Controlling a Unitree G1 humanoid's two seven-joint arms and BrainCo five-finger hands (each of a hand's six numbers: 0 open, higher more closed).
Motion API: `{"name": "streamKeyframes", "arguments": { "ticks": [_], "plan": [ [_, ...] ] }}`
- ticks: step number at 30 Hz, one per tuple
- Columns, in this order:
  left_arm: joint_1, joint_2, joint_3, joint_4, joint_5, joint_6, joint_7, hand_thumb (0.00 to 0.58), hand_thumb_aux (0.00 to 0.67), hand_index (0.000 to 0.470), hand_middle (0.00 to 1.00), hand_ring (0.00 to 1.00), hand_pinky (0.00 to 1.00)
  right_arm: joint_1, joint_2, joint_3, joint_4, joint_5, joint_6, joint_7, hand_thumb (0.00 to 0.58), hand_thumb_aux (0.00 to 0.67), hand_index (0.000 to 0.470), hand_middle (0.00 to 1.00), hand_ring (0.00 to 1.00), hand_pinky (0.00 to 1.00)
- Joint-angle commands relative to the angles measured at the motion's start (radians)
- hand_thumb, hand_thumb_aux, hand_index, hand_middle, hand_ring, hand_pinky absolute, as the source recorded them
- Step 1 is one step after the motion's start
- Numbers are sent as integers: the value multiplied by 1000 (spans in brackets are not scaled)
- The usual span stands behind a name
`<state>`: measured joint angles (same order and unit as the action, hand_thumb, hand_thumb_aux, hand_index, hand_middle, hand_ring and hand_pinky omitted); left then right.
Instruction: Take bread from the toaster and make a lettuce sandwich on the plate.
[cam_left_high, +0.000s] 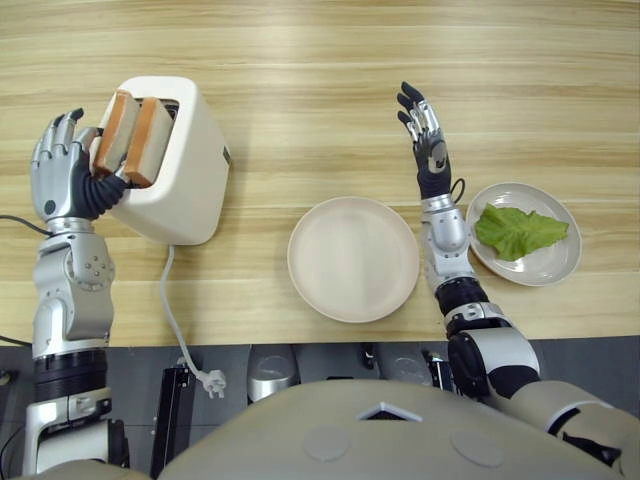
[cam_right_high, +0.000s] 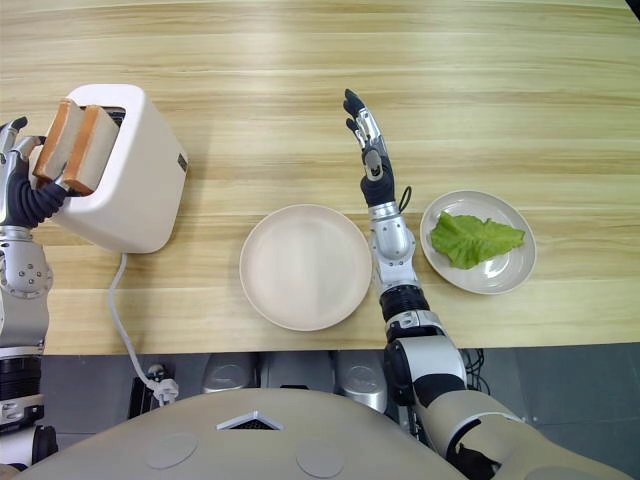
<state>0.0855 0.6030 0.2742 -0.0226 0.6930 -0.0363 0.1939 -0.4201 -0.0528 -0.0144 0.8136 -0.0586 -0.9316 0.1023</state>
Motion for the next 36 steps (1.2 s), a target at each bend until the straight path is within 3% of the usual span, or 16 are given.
{"name": "streamKeyframes", "arguments": {
  "ticks": [1,9,10,11,12,13,14,22,26,30,36],
  "plan": [
    [-12,-12,-15,-30,-15,-7,18,580,670,460,0,0,0,13,0,9,7,-15,-5,-11,0,0,0,0,0,0],
    [-57,-6,-5,-68,-25,-7,41,580,670,460,0,0,0,7,0,12,17,-28,-10,-22,0,0,0,0,0,0],
    [-61,-4,-5,-69,-27,-7,40,580,670,460,98,98,98,7,1,13,18,-29,-10,-24,0,0,0,0,0,0],
    [-67,-2,-2,-76,-31,-10,40,580,670,460,424,424,424,6,1,14,20,-30,-11,-25,0,0,0,0,0,0],
    [-71,-2,3,-86,-35,-13,41,580,670,460,624,624,624,5,1,15,21,-30,-11,-27,0,0,0,0,0,0],
    [-76,1,9,-99,-36,-13,41,580,670,460,894,894,894,4,1,16,22,-31,-12,-28,0,0,0,0,0,0],
    [-81,4,18,-114,-37,-12,42,580,670,460,1000,1000,1000,4,0,17,23,-32,-12,-29,0,0,0,0,0,0],
    [-170,56,161,-357,-29,-10,67,580,670,460,1000,1000,1000,-9,-4,14,38,-26,-15,-40,0,0,0,0,0,0],
    [-246,74,156,-424,-26,-32,54,580,670,460,1000,1000,1000,-17,-9,5,48,-22,-21,-53,0,0,0,0,0,0],
    [-295,42,66,-452,-65,-75,11,580,670,460,1000,1000,1000,-35,-19,-12,51,-8,-24,-69,0,0,0,0,0,0],
    [-319,-148,-255,-385,-329,-119,-211,580,670,460,1000,1000,1000,-62,-91,-100,-14,64,-10,-94,0,0,0,0,0,0]
  ]
}}
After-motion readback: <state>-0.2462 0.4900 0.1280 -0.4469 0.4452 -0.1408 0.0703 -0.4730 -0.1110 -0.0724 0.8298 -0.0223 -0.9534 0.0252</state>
